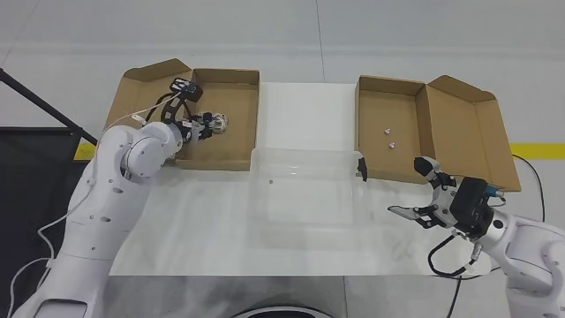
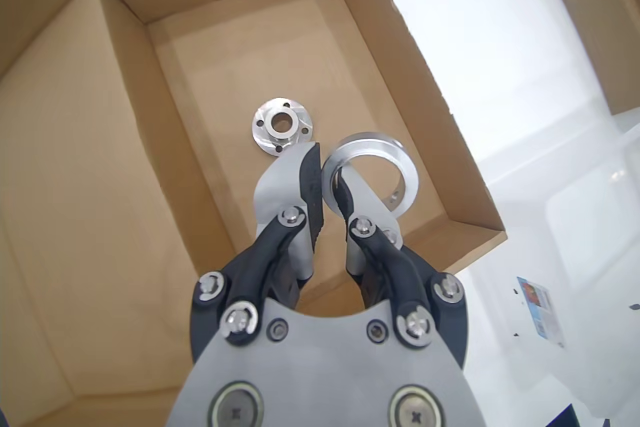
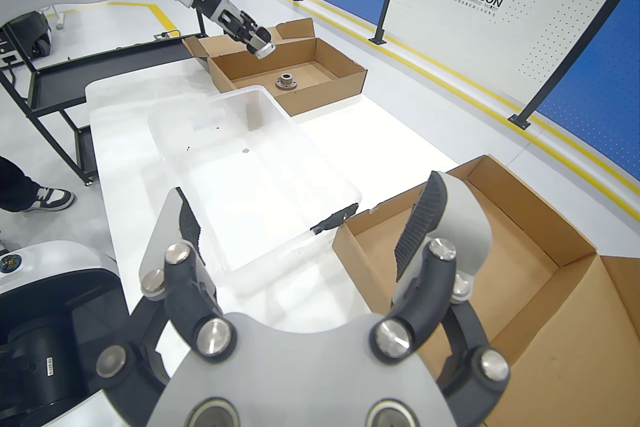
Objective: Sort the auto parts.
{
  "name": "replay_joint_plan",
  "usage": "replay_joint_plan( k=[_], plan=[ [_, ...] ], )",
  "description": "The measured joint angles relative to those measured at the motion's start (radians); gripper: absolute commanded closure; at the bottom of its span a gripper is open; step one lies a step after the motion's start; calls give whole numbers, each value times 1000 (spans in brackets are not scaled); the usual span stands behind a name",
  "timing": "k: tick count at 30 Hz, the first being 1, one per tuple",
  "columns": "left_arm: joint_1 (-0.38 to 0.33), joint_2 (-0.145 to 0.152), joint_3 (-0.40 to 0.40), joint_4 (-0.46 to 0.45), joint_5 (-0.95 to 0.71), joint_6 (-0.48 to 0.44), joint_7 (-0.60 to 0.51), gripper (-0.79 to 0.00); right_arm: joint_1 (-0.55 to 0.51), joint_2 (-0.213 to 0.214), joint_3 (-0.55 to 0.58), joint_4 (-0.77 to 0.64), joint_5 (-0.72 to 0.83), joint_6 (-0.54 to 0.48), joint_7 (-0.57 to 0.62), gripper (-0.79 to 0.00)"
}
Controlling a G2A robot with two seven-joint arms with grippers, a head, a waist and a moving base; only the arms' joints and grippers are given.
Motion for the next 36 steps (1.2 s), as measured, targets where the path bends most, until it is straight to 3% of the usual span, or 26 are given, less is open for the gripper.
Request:
replay_joint_plan(
  k=[10, 12, 14, 18, 23, 25, 26, 30, 31, 33, 36],
  plan=[
    [-146, -38, 172, 205, 25, -18, -48, 0, 0, 0, 0, 0, 0, 0, 0, -785],
    [-164, -44, 192, 233, 29, -14, -57, -120, 0, 0, 0, 0, 0, 0, 0, -785],
    [-181, -50, 212, 260, 34, -15, -61, -92, 0, 0, 0, 0, 0, 0, 0, -785],
    [-199, -58, 235, 292, 34, -17, -52, -157, 0, 0, 0, 0, 0, 0, 0, -785],
    [-212, -65, 250, 316, 32, -18, -41, -185, 0, 0, 0, 0, 0, 0, 0, -785],
    [-215, -66, 253, 320, 33, -18, -38, -231, 0, 0, 0, 0, 0, 0, 0, -785],
    [-215, -66, 253, 319, 34, -18, -37, -305, 0, 0, 0, 0, 0, 0, 0, -785],
    [-210, -65, 250, 299, 40, -17, -33, -391, 0, 0, 0, 0, 0, 0, 0, -785],
    [-207, -64, 247, 290, 43, -15, -33, -576, 0, 0, 0, 0, 0, 0, 0, -785],
    [-199, -61, 239, 270, 49, -11, -30, -785, -1, 0, -2, -1, -1, 6, 1, -785],
    [-177, -54, 219, 223, 60, 3, -24, -785, 0, -1, -13, -7, -14, 66, 28, -785]
  ],
)
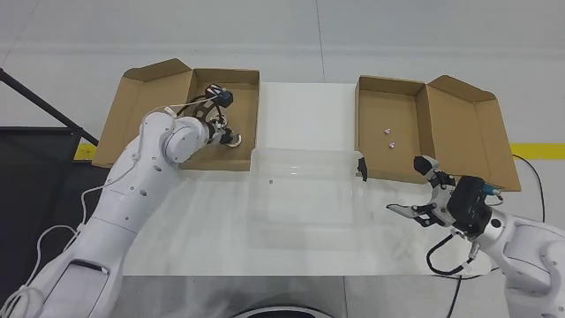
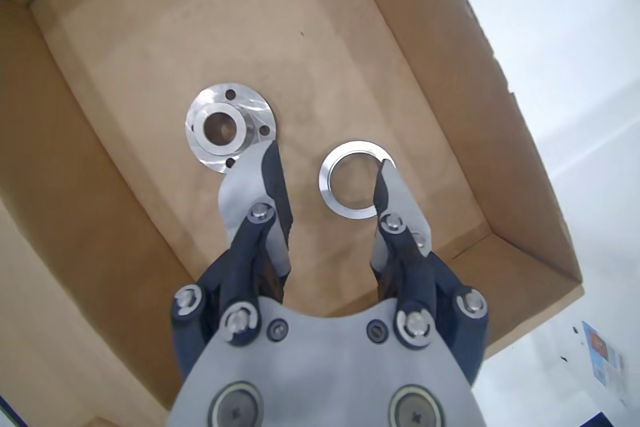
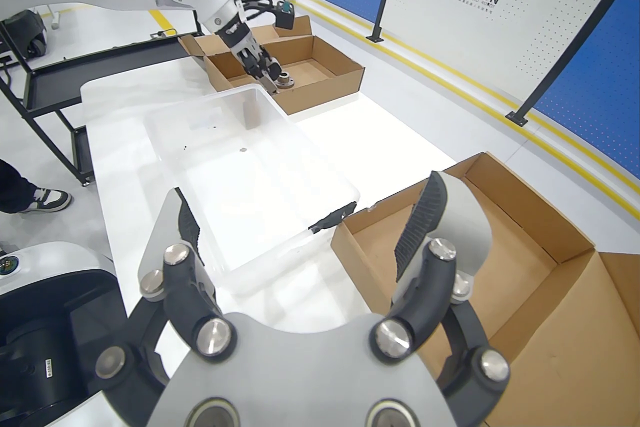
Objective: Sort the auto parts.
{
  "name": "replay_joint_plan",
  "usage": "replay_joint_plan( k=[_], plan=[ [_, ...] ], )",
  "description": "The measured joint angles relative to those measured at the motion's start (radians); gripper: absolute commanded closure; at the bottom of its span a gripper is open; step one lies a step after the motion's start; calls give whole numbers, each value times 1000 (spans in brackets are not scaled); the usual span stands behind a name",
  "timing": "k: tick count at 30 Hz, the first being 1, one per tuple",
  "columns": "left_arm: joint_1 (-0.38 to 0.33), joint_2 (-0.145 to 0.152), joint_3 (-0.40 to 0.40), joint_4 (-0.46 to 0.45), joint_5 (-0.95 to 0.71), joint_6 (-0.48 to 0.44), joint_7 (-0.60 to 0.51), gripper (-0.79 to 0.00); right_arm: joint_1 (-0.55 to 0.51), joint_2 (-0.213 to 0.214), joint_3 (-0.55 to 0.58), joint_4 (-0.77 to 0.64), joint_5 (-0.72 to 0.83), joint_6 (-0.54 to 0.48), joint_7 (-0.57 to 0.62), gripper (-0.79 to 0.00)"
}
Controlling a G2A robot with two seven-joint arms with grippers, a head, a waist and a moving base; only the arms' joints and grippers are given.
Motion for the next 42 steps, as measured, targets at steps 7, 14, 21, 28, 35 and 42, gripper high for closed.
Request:
replay_joint_plan(
  k=[7, 14, 21, 28, 35, 42],
  plan=[
    [108, 27, -89, -190, 16, 25, 35, -785, 26, -6, -56, -37, -52, 258, 143, -785],
    [266, 53, -217, -405, -5, 13, 183, -785, 69, -8, -90, -18, -43, 337, 159, -785],
    [439, 66, -320, -560, 47, 22, 458, -785, 108, -11, -100, 39, 19, 386, 142, -785],
    [589, 62, -356, -630, 91, 96, 757, -785, 135, -14, -96, 100, 92, 433, 107, -785],
    [669, 50, -362, -644, 73, 159, 963, -785, 143, -16, -96, 107, 102, 464, 99, -785],
    [673, 47, -359, -640, 67, 171, 995, -784, 143, -16, -96, 107, 102, 464, 100, -785]
  ],
)
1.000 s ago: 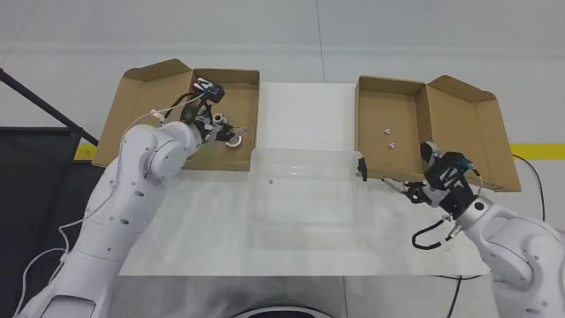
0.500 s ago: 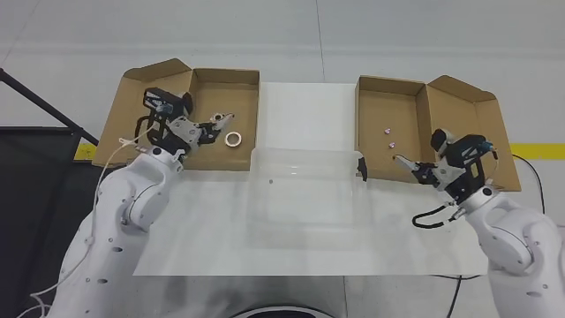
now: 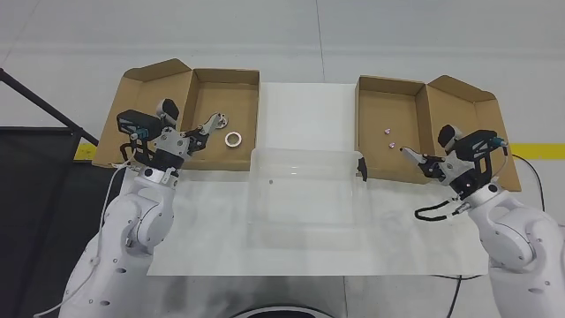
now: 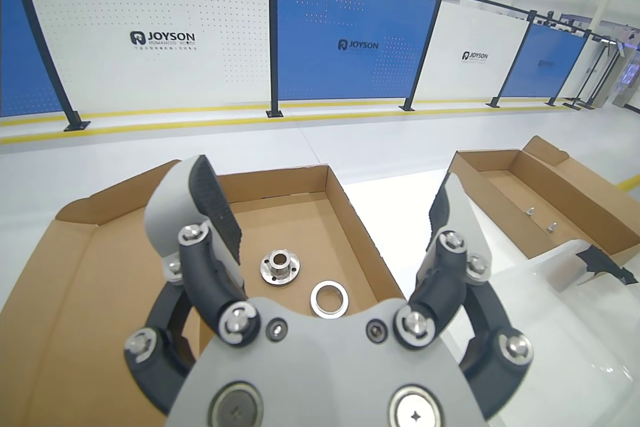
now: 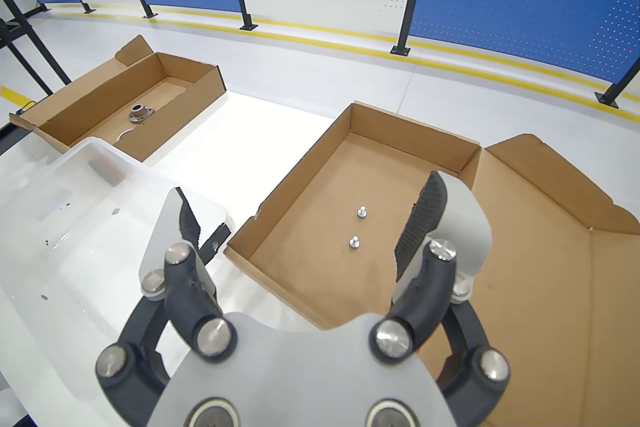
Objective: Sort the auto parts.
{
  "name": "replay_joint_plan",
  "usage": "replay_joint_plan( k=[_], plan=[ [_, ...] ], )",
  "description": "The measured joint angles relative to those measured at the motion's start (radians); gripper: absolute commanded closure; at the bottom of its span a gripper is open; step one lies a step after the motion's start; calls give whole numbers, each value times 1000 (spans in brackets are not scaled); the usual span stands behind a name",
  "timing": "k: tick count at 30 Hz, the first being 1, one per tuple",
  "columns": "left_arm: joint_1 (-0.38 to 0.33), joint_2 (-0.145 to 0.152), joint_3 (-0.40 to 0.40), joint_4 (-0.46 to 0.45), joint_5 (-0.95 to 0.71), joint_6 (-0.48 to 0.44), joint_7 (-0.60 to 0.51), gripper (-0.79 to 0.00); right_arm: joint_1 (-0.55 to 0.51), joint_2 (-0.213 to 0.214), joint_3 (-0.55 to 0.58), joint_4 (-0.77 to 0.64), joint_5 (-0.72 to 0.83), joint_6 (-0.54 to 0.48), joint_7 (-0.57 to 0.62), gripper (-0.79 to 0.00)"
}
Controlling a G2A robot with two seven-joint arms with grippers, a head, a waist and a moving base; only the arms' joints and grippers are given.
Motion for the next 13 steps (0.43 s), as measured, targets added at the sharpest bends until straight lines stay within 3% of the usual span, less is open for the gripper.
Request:
replay_joint_plan(
  k=[13],
  plan=[
    [27, -2, -13, 0, 20, 5, -8, -784, -27, -10, -6, -1, -31, 37, -21, -784]
  ],
)
